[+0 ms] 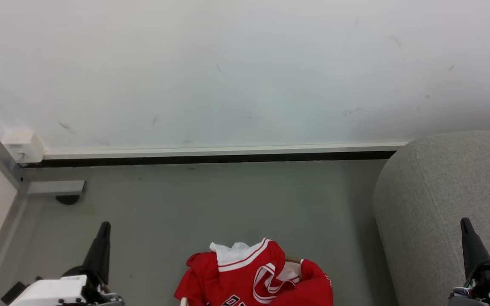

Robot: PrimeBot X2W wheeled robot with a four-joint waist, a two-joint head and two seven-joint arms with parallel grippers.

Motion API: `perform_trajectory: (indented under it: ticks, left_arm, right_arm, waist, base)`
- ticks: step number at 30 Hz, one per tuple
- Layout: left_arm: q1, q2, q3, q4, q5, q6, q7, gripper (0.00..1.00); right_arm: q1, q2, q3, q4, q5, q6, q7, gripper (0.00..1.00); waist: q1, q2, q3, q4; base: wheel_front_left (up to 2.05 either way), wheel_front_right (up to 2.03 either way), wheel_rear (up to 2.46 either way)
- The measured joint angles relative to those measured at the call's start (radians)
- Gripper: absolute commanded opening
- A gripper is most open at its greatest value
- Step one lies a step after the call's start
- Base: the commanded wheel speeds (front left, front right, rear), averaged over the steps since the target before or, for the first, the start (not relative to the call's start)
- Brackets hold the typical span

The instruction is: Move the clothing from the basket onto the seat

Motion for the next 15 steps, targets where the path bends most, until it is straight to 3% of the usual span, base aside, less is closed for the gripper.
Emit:
perform_trajectory:
  ticks: [2, 3, 9, 15]
  left_arm:
    - [0.0, 0.0, 0.0, 0.0, 0.0, 0.0, 0.0, 0.0]
    - [0.001, -0.001, 0.0, 0.003, 0.001, 0.0, 0.0, 1.0]
    - [0.03, -0.006, -0.021, 0.032, 0.004, 0.0, -0.017, 1.0]
    - [0.03, -0.007, -0.04, 0.036, 0.049, -0.001, -0.046, 1.0]
  right_arm:
    - [0.0, -0.001, 0.001, -0.001, 0.0, 0.0, -0.002, 0.0]
    - [0.001, 0.001, 0.001, 0.002, 0.0, 0.0, -0.002, 1.0]
    - [0.031, 0.028, 0.005, 0.024, -0.016, 0.0, -0.004, 1.0]
    - [0.042, 0.037, -0.008, 0.019, -0.138, 0.0, -0.015, 1.0]
  waist:
    - [0.0, 0.0, 0.0, 0.0]
    - [0.0, 0.0, 0.0, 0.0]
    - [0.0, 0.0, 0.0, 0.0]
    - [0.0, 0.0, 0.0, 0.001]
  base:
    - [0.0, 0.0, 0.0]
    - [0.0, 0.0, 0.0]
    - [0.0, 0.0, 0.0]
    - [0.0, 0.0, 0.0]
